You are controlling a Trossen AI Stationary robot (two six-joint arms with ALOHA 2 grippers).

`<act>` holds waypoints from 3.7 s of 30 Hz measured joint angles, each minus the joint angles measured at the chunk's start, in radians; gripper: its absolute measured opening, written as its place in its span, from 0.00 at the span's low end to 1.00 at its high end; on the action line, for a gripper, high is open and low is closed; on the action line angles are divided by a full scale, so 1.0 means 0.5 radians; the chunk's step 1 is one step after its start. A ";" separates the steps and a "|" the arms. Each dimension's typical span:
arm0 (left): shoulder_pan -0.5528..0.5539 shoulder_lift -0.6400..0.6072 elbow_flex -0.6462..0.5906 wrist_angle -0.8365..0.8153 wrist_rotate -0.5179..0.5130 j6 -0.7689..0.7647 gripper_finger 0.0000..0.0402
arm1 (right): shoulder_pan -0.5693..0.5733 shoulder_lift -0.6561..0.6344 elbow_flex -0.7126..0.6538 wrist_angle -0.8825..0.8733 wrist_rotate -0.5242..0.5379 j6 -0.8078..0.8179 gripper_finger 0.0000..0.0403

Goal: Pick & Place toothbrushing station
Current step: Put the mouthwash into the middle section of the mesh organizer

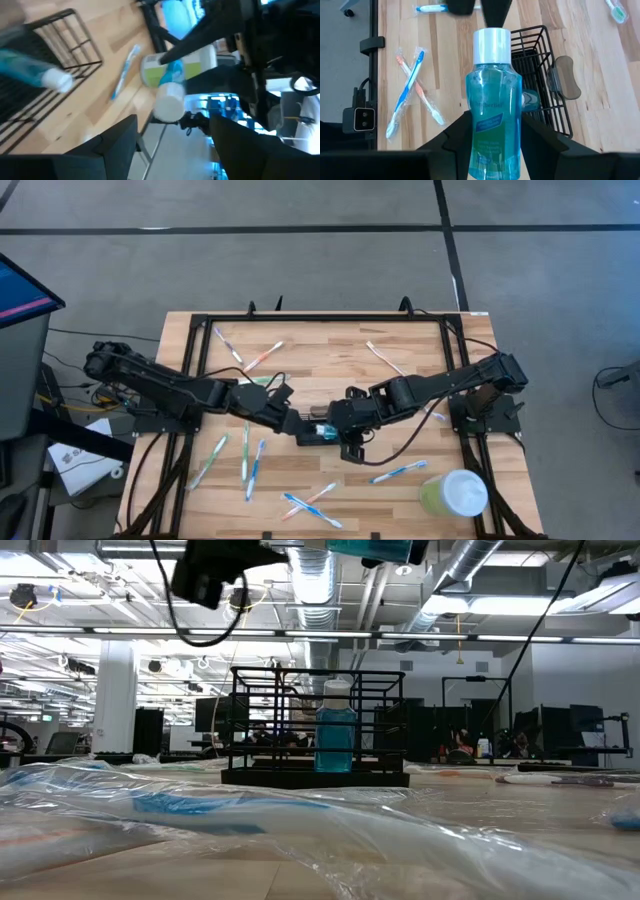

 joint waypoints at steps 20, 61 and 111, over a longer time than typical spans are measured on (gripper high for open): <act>0.026 0.105 0.000 0.177 0.038 0.031 0.51 | -0.030 0.001 0.001 0.007 0.033 0.001 0.33; 0.076 0.104 0.000 0.187 0.014 0.134 0.40 | -0.038 0.001 0.001 0.027 0.053 0.001 0.33; 0.076 0.103 0.145 -0.403 0.156 0.206 0.22 | -0.045 -0.200 0.001 -0.072 0.048 0.033 0.66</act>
